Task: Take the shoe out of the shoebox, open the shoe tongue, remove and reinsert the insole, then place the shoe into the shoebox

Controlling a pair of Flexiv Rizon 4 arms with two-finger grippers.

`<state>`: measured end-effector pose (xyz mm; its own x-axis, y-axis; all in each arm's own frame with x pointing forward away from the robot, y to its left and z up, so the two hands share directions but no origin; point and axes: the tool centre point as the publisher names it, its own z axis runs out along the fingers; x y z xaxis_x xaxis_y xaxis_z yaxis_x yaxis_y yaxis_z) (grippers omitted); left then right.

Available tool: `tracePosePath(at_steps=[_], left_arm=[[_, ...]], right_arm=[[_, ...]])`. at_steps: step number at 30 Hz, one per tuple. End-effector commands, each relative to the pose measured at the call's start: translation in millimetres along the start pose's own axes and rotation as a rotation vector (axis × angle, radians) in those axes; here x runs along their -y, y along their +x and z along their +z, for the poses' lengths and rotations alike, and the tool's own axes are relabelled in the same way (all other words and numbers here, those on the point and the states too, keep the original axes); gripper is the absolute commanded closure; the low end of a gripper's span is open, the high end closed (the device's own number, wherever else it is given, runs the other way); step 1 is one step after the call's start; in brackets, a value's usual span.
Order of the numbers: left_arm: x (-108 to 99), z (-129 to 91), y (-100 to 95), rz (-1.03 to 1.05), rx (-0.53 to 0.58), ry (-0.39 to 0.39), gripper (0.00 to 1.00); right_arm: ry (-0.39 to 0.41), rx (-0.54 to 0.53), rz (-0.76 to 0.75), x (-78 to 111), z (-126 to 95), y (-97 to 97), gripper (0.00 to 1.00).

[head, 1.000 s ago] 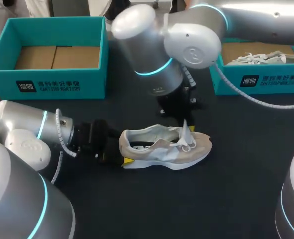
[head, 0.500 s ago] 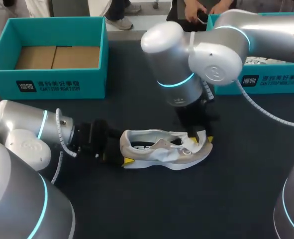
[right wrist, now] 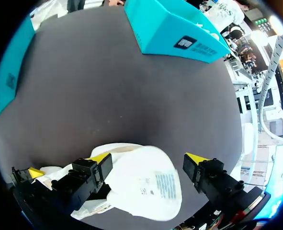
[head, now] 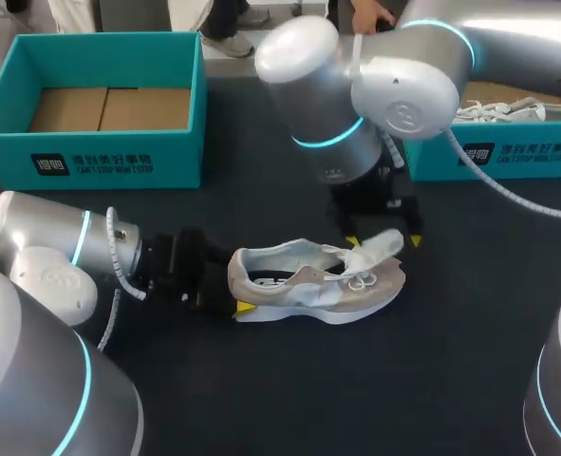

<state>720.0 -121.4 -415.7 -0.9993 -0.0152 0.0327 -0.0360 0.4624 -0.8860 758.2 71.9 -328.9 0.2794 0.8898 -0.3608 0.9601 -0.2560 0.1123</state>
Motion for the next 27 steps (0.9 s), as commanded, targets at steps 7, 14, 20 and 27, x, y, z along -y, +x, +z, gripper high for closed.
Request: tracePosePath(at_steps=[7, 14, 20, 27], left_arm=[[-2.5, 2.4, 1.1, 0.000, 0.002, 0.000, 1.00], [-2.5, 2.4, 1.1, 0.000, 0.002, 0.000, 1.00], [-2.5, 2.4, 1.1, 0.000, 0.002, 0.000, 1.00], [-2.5, 2.4, 1.1, 0.000, 0.002, 0.000, 1.00]], right_arm=[[-0.345, -0.194, -0.256, -31.0, -83.5, 33.7, 0.00], [-0.404, -0.545, -0.786, -32.0, -122.1, 86.3, 0.13], [-0.258, -0.588, -1.082, -5.3, -131.4, 106.5, 1.00], [-0.152, -0.597, -1.153, 15.8, -127.1, 104.4, 1.00]])
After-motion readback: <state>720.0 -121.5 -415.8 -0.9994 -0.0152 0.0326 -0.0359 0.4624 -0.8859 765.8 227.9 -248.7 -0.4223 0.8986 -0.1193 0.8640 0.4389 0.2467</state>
